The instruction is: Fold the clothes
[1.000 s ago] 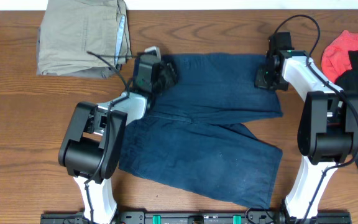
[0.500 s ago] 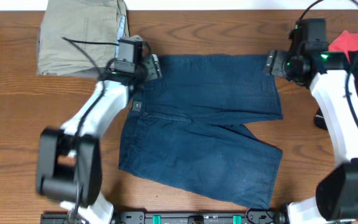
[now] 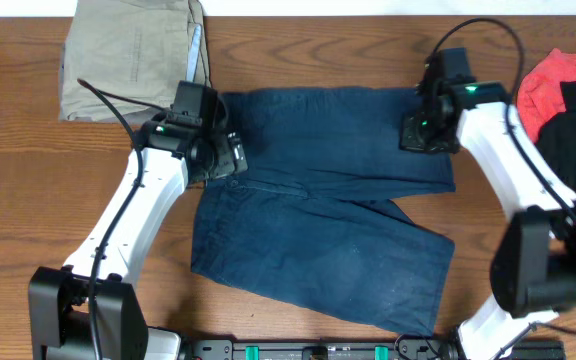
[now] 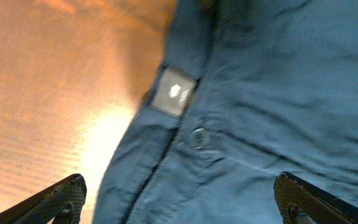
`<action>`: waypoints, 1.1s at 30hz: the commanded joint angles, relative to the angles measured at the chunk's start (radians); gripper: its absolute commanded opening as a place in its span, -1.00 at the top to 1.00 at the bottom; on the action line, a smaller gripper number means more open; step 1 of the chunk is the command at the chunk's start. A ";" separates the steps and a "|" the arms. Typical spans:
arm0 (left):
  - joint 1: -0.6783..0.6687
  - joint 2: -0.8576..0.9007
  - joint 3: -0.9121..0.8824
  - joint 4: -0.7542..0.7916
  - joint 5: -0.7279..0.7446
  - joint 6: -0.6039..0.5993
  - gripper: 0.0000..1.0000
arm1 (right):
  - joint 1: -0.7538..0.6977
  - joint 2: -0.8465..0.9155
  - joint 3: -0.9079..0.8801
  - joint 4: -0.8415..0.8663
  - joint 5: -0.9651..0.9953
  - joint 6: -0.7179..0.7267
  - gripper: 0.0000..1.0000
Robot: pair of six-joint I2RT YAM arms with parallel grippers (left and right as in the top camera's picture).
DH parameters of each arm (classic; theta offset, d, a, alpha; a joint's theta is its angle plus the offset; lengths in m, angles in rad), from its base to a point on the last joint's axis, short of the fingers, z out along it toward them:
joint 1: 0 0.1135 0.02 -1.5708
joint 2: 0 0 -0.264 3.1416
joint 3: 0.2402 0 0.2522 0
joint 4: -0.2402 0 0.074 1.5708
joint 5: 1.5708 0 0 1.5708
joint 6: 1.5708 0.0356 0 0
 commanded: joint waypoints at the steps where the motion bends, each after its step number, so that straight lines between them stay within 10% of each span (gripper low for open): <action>1: 0.003 0.018 -0.074 -0.005 -0.108 -0.043 -0.96 | 0.029 0.075 -0.007 0.040 -0.040 0.016 0.98; 33: 0.009 0.025 -0.241 0.142 -0.196 -0.137 -0.96 | 0.030 0.481 0.006 0.412 0.011 0.104 0.98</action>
